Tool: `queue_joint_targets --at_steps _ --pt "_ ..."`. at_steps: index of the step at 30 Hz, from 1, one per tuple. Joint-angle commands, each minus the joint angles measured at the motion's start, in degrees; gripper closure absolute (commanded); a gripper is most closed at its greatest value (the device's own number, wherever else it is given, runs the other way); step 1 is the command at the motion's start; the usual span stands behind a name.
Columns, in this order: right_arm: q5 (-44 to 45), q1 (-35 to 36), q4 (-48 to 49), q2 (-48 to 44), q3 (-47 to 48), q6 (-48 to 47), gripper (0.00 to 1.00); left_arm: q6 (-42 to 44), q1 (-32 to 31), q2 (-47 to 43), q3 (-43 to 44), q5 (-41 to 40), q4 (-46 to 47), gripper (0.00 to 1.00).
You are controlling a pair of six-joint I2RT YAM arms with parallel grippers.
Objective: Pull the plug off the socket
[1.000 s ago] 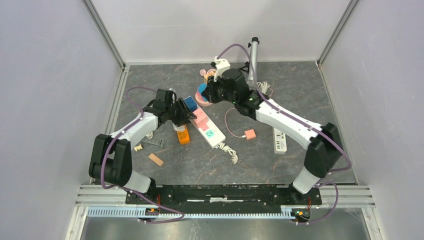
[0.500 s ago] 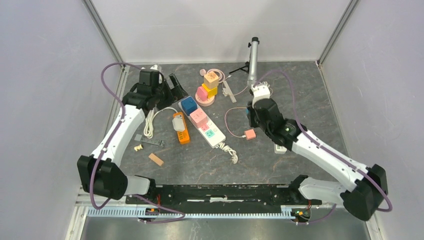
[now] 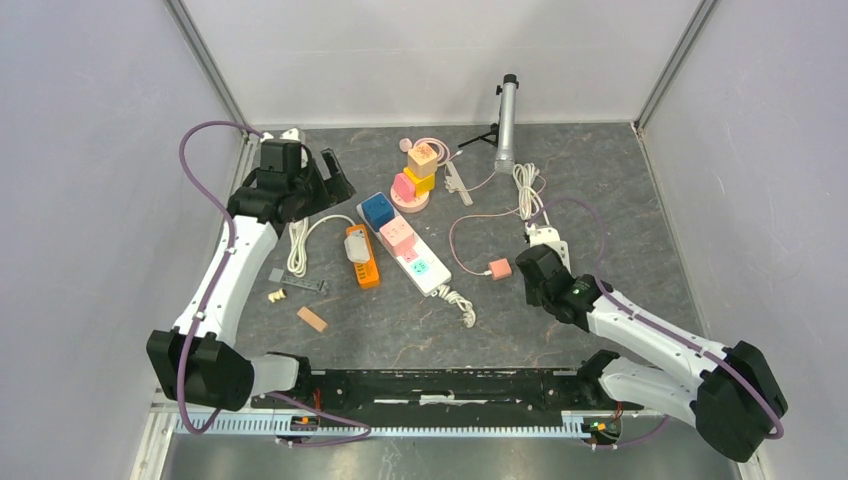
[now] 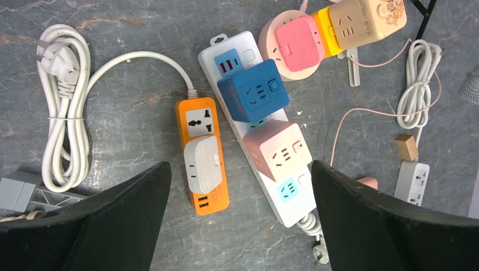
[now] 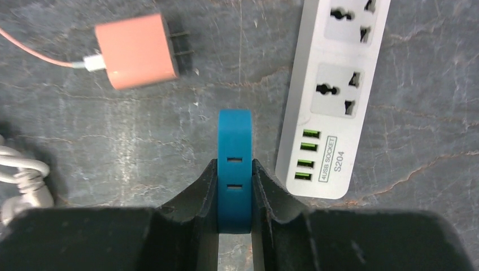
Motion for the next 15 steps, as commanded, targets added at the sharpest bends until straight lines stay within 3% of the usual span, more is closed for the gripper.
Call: queue_joint_targets --at_steps 1,3,9,15 --pt "0.9 -0.3 2.8 0.8 -1.1 2.7 0.81 3.2 0.3 -2.3 1.2 0.1 -0.2 0.00" --pt "1.8 -0.4 1.4 2.1 -0.8 4.1 0.72 3.1 0.4 -2.6 0.6 1.0 0.0 0.00" --pt "0.8 -0.4 0.5 3.7 0.3 3.2 0.27 3.0 1.0 -2.5 0.3 3.5 -0.6 0.00" --pt "-5.1 -0.4 4.3 0.1 2.3 -1.7 0.17 4.0 1.1 -2.2 0.6 4.6 -1.0 0.00"
